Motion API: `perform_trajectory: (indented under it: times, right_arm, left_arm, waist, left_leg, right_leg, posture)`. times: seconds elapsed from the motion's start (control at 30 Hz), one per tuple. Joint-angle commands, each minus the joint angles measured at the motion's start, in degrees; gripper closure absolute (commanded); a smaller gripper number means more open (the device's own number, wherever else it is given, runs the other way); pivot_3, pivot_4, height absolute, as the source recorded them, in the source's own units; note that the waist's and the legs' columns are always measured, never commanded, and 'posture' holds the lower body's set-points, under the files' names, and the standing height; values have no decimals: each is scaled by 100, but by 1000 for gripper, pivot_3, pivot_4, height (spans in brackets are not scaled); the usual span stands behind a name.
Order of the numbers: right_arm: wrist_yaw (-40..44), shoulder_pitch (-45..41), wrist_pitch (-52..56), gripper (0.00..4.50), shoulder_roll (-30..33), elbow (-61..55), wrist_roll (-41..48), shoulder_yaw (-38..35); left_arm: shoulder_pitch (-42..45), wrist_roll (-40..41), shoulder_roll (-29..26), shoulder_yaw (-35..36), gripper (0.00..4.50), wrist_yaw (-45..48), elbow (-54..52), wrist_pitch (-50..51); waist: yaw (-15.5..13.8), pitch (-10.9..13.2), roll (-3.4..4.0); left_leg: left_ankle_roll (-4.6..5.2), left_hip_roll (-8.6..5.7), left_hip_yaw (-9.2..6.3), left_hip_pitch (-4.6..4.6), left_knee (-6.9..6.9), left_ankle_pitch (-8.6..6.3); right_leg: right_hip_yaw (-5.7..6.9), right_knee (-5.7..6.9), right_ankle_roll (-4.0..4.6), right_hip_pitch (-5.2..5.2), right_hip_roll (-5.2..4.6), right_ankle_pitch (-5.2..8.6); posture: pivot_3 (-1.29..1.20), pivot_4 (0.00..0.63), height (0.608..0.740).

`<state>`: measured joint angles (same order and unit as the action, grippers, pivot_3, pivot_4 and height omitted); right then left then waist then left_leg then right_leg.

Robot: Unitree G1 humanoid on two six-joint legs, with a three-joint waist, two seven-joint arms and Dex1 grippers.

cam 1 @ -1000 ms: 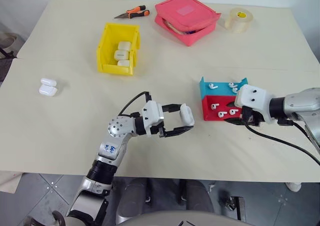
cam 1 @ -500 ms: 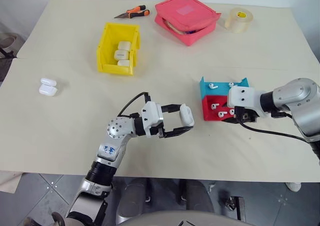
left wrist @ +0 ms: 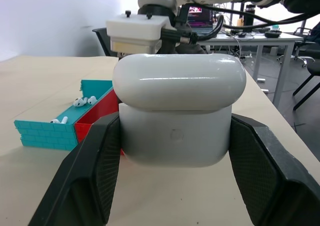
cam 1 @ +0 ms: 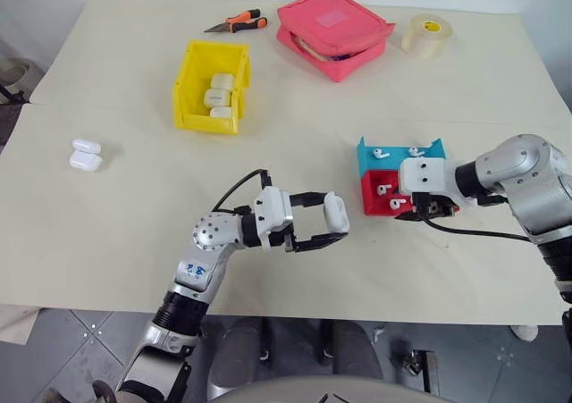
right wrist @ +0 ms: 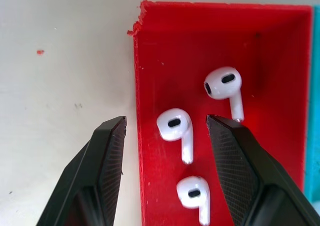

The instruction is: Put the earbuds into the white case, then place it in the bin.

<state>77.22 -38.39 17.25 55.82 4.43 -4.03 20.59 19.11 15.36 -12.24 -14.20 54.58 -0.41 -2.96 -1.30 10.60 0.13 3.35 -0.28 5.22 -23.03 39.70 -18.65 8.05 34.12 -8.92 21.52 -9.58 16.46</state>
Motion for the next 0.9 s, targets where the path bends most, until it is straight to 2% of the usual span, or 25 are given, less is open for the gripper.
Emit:
perform_trajectory:
  times: [0.03,0.1,0.2,0.3,0.37,0.7,0.9]
  right_arm:
    - [78,-154,-138,1866,-44,43,-115,-22]
    - [101,-187,-191,1866,-80,103,-159,-9]
    - [157,-199,-275,2439,-99,162,-227,7]
    - [191,-211,-308,3481,-121,192,-256,-3]
    - [241,-222,-331,4006,-109,198,-282,12]
    - [263,-258,-228,4005,-179,86,-134,-204]
    - [61,-62,1058,4005,-265,-735,615,-864]
  left_arm:
    - [-78,80,-3,-30,1710,-50,-347,-2]
    - [-98,77,-12,-33,1710,-68,-381,17]
    - [-124,75,-23,-40,1710,-96,-427,40]
    - [-144,69,-32,-43,1710,-128,-455,52]
    - [-149,65,-37,-42,1710,-142,-463,57]
    - [-134,69,-23,-72,1710,-158,-446,69]
    - [-102,86,2,-102,1710,-118,-389,80]
  waist:
    - [-1,0,0]
    - [2,0,0]
    - [-3,0,1]
    - [3,0,1]
    - [1,0,1]
    - [5,0,1]
    - [-6,0,2]
  left_leg:
    - [0,0,0,0,0,0]
    - [0,0,0,0,0,0]
    - [0,0,-1,0,1,0]
    - [0,0,0,-1,1,0]
    - [0,0,0,0,2,0]
    - [-1,0,0,0,4,0]
    - [-1,1,-2,-2,4,-1]
  right_leg:
    - [0,0,0,0,0,0]
    - [-1,0,0,0,0,0]
    - [0,1,0,0,0,0]
    - [0,0,0,0,0,0]
    - [0,2,0,0,0,0]
    - [-1,4,0,0,0,0]
    - [-1,4,0,2,0,0]
  posture:
    - [0,150,740]
    - [0,150,740]
    - [0,150,740]
    - [0,150,740]
    - [0,150,740]
    - [0,150,740]
    - [0,150,740]
